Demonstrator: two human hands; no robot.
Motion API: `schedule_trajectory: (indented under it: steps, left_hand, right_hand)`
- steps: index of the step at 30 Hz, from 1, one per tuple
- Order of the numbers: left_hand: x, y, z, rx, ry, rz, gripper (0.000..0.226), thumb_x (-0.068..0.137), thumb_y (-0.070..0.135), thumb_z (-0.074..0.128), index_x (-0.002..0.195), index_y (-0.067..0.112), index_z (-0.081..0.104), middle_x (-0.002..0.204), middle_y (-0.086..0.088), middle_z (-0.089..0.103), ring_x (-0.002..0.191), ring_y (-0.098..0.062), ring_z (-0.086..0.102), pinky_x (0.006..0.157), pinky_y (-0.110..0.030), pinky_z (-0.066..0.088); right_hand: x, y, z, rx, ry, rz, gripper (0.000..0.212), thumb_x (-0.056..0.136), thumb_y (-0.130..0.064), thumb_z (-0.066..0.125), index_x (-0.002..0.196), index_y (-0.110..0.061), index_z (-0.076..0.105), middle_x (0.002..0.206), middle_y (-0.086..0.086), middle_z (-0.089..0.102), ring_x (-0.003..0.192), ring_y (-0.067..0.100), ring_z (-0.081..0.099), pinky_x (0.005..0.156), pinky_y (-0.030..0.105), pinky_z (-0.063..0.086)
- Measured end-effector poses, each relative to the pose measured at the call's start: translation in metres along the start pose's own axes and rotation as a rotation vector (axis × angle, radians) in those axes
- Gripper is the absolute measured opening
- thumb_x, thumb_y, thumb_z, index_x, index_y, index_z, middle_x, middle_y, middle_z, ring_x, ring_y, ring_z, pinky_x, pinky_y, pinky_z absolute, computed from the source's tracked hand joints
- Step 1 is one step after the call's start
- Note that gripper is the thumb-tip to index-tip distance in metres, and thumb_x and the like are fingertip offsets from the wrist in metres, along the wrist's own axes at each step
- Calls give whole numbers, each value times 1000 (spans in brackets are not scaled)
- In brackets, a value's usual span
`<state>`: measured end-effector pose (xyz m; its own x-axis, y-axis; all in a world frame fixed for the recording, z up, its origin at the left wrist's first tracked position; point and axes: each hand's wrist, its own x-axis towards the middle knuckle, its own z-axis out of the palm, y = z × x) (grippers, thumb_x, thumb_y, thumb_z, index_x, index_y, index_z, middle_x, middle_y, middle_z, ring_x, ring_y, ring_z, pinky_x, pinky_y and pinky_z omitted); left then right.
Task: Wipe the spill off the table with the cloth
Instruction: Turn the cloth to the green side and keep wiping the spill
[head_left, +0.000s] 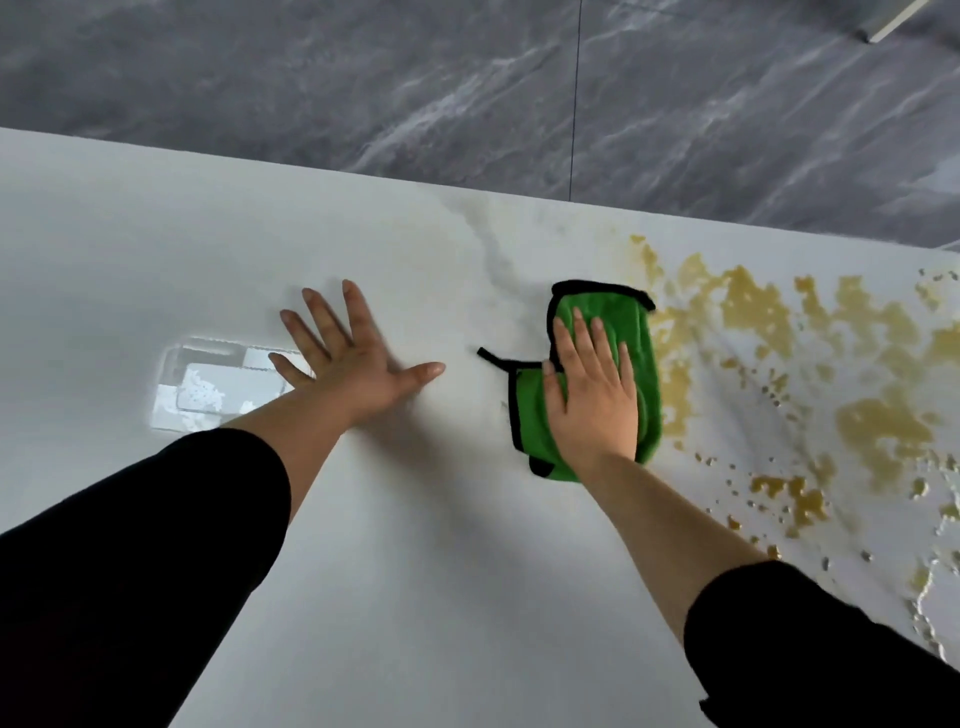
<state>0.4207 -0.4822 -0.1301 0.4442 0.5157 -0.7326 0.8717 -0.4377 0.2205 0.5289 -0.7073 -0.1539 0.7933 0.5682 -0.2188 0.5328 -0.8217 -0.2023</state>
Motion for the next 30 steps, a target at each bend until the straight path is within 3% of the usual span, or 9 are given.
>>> schedule_trajectory:
  steps: [5, 11, 18, 22, 25, 27, 29, 30]
  left_hand:
    - [-2, 3, -1, 11, 8, -23, 139, 55, 92, 54, 136, 36, -44, 147, -6, -48, 136, -33, -43, 108, -64, -15]
    - [-5, 4, 0, 26, 44, -27, 139, 56, 91, 56, 141, 34, -39, 150, -8, -45, 138, -35, -39, 109, -65, -13]
    - [-5, 2, -1, 71, 62, -30, 138, 58, 91, 54, 145, 31, -35, 153, -10, -40, 141, -37, -34, 110, -65, -11]
    - [-15, 6, 1, 83, 222, -3, 110, 79, 78, 50, 156, 25, -9, 162, -12, -19, 147, -33, -19, 116, -59, -5]
    - [-52, 10, 37, 104, 363, 174, 81, 93, 59, 47, 157, 24, 10, 164, -11, -6, 150, -30, -9, 118, -52, 1]
    - [-99, 13, 85, 86, 320, 248, 78, 95, 51, 49, 157, 26, 9, 164, -10, -5, 150, -30, -7, 117, -53, 5]
    - [-151, 11, 137, 67, 209, 220, 87, 92, 56, 50, 156, 29, -4, 163, -7, -13, 149, -28, -14, 117, -55, 3]
    - [-174, 9, 160, 52, 126, 190, 95, 90, 62, 49, 154, 30, -14, 162, -6, -21, 148, -27, -21, 116, -55, -1]
  right_hand:
    - [-91, 20, 14, -39, -43, 7, 54, 102, -44, 17, 153, -26, 20, 159, -7, 15, 148, 11, 5, 120, 37, 4]
    - [-90, 20, 15, -62, -31, -17, 55, 101, -43, 20, 153, -25, 20, 159, -7, 15, 148, 13, 9, 119, 40, 7]
    - [-88, 23, 18, -23, -15, -33, 55, 101, -46, 16, 153, -29, 14, 160, -10, 8, 147, 9, -1, 120, 37, 0]
    - [-90, 22, 14, 6, -17, -45, 57, 100, -50, 15, 153, -31, 12, 161, -10, 6, 147, 9, -3, 120, 36, -3]
    - [-90, 23, 5, 78, -98, -69, 61, 98, -58, 21, 153, -34, 10, 161, -13, 0, 147, 7, -9, 119, 35, -9]
    - [-85, 24, -11, 282, -184, -61, 63, 95, -60, 35, 151, -35, 21, 160, -14, 7, 147, 7, -3, 119, 35, -4]
    - [-77, 31, -31, 515, -217, -7, 58, 93, -52, 50, 146, -32, 36, 157, -8, 27, 146, 12, 16, 117, 32, 12]
    - [-73, 36, -41, 519, -208, -1, 59, 92, -48, 55, 146, -31, 38, 154, -6, 34, 143, 14, 24, 114, 29, 17]
